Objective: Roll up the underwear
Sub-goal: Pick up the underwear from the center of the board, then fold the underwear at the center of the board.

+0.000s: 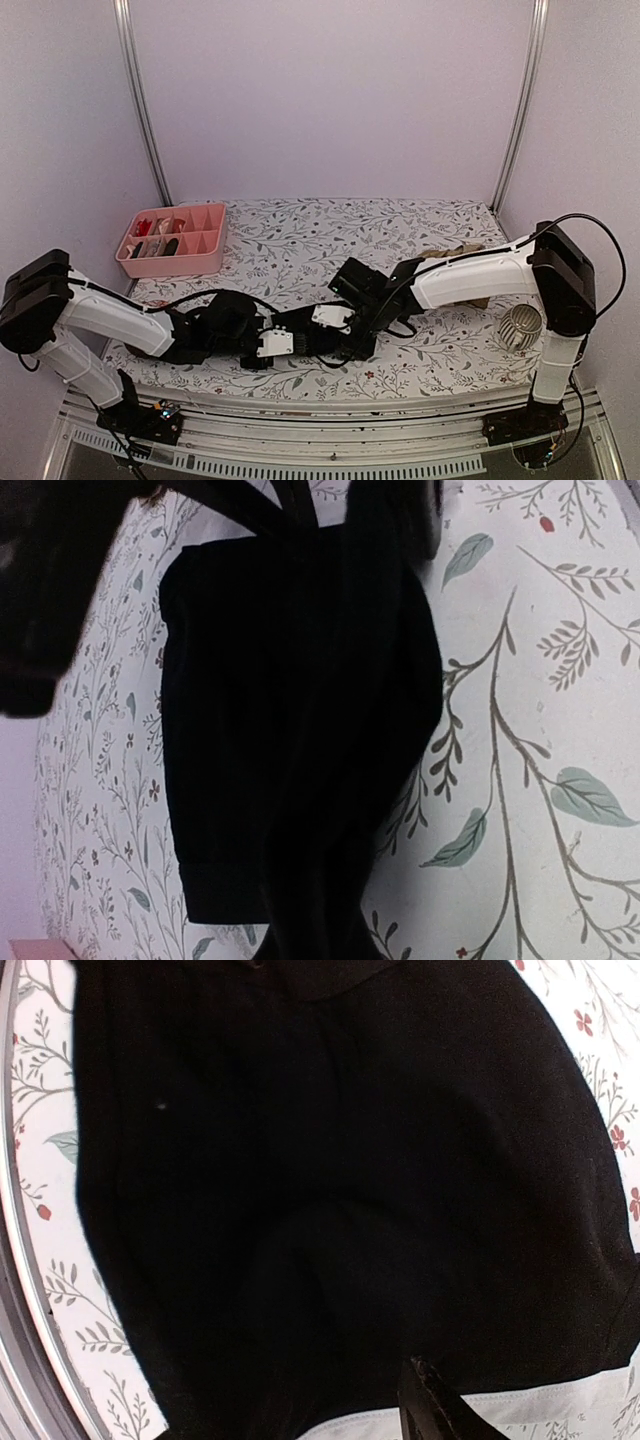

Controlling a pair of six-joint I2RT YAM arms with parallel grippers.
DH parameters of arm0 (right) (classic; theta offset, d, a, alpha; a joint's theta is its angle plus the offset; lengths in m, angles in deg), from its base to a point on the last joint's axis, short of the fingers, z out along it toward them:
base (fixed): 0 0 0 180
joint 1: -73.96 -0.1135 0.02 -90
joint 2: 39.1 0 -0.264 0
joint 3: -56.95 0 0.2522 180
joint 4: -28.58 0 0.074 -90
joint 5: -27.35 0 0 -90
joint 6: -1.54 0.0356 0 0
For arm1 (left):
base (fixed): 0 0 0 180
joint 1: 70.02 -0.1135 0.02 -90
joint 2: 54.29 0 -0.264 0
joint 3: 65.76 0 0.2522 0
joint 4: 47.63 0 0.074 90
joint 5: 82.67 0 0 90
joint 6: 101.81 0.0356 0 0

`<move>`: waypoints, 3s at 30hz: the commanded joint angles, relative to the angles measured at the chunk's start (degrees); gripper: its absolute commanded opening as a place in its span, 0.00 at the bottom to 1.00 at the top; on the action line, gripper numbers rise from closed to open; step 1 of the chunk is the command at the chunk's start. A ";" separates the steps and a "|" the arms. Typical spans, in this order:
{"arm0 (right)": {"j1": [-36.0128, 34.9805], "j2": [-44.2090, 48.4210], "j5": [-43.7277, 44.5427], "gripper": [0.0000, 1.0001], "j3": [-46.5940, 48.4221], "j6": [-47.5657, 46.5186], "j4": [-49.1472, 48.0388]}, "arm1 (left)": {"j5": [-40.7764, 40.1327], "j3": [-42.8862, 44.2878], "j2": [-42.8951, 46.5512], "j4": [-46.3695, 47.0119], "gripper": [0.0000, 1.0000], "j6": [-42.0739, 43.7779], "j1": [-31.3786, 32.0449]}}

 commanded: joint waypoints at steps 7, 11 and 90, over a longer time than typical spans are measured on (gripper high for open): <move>-5.94 3.88 20.08 0.52 -7.78 6.12 -6.40 | 2.57 1.74 -0.65 -3.75 0.00 -1.93 -1.87; -7.06 5.58 22.28 0.50 -10.39 7.16 -7.80 | 2.91 1.74 -0.50 -4.14 0.00 -1.94 -2.17; 14.05 -11.90 -9.67 0.36 19.71 -4.51 13.42 | 27.04 30.48 -18.19 -31.18 0.66 4.54 -25.67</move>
